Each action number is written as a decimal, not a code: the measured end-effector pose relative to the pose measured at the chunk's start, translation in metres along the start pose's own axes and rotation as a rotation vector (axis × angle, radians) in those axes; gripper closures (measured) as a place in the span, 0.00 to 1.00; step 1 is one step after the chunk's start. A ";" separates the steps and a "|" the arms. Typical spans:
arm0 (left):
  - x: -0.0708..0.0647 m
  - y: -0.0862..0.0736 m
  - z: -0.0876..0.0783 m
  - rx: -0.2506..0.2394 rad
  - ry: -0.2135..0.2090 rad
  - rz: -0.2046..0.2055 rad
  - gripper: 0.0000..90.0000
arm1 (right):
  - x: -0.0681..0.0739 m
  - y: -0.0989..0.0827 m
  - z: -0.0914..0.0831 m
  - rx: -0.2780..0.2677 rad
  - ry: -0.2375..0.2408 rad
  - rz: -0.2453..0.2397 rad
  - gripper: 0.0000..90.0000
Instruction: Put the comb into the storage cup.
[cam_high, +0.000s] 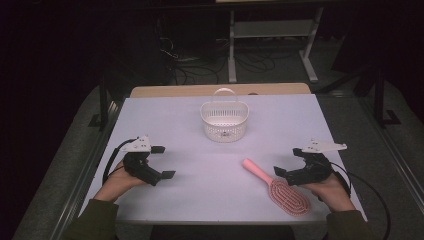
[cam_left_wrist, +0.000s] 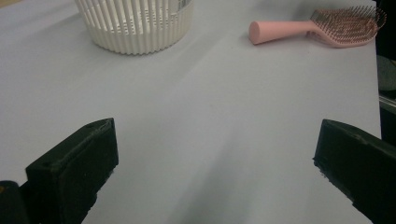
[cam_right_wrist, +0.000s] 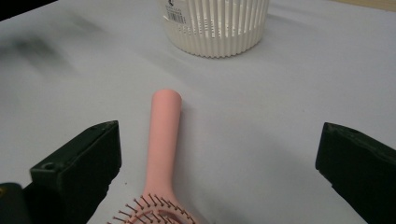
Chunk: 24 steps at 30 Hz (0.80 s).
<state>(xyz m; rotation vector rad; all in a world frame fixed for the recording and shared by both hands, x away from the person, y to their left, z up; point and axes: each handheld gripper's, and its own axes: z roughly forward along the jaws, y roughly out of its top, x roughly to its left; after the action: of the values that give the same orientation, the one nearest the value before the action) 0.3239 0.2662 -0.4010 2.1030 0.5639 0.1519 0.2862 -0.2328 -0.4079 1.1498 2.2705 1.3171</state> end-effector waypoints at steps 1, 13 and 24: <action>0.000 0.000 0.000 0.000 -0.001 0.000 0.00 | 0.000 0.000 0.000 -0.001 -0.001 0.001 0.00; 0.000 -0.001 0.000 -0.002 -0.005 -0.002 0.00 | -0.002 0.000 -0.002 0.000 -0.010 0.011 0.00; -0.002 0.000 -0.001 -0.015 -0.004 -0.004 0.00 | 0.000 0.003 -0.003 0.025 -0.017 -0.001 0.03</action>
<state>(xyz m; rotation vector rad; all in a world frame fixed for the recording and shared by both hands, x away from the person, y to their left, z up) 0.3212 0.2661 -0.4003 2.0876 0.5622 0.1488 0.2858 -0.2333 -0.4041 1.1630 2.2815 1.2775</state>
